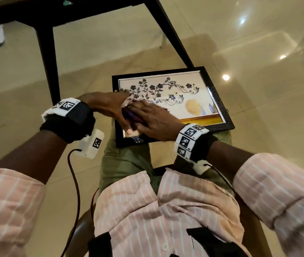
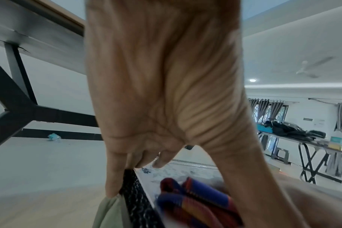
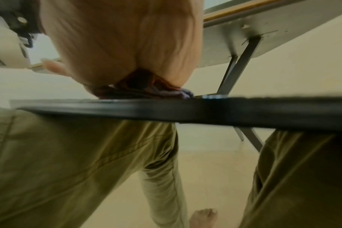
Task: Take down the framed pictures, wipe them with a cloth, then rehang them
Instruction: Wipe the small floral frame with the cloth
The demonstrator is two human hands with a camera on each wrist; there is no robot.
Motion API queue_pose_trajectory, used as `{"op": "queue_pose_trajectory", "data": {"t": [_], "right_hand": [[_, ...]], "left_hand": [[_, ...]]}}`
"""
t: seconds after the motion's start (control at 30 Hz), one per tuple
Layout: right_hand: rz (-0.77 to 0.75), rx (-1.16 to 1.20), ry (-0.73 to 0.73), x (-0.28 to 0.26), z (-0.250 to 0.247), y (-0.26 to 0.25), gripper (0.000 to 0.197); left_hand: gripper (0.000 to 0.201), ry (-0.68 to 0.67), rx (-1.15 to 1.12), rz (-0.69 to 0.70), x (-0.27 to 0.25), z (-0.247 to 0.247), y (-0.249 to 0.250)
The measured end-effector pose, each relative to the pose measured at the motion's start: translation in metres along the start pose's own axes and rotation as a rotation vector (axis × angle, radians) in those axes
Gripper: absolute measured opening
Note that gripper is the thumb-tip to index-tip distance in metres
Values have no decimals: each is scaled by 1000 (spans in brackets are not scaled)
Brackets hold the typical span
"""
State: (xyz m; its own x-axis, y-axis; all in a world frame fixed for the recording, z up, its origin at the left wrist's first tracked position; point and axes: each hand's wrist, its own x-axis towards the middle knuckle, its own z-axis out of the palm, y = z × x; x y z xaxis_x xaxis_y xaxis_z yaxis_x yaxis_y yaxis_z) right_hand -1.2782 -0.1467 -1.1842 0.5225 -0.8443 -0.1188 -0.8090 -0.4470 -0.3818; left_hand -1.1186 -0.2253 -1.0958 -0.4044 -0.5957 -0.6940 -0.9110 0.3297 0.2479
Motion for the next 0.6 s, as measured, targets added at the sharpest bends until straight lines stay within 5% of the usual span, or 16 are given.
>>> {"op": "queue_pose_trajectory", "data": {"t": [0.1, 0.23, 0.33, 0.47, 0.6], "right_hand": [[195, -14, -2, -4, -6, -9, 65], [-22, 50, 16, -15, 5, -27, 61], [-97, 93, -3, -28, -3, 0, 62], [124, -30, -7, -21, 0, 6, 66], [-13, -37, -40, -30, 2, 16, 60]], "left_hand": [[114, 56, 19, -11, 5, 0, -1], [73, 12, 137, -26, 12, -1, 3], [73, -43, 209, -27, 15, 3, 12], [72, -47, 196, 32, 23, 10, 33], [85, -20, 281, 66, 29, 24, 49]]}}
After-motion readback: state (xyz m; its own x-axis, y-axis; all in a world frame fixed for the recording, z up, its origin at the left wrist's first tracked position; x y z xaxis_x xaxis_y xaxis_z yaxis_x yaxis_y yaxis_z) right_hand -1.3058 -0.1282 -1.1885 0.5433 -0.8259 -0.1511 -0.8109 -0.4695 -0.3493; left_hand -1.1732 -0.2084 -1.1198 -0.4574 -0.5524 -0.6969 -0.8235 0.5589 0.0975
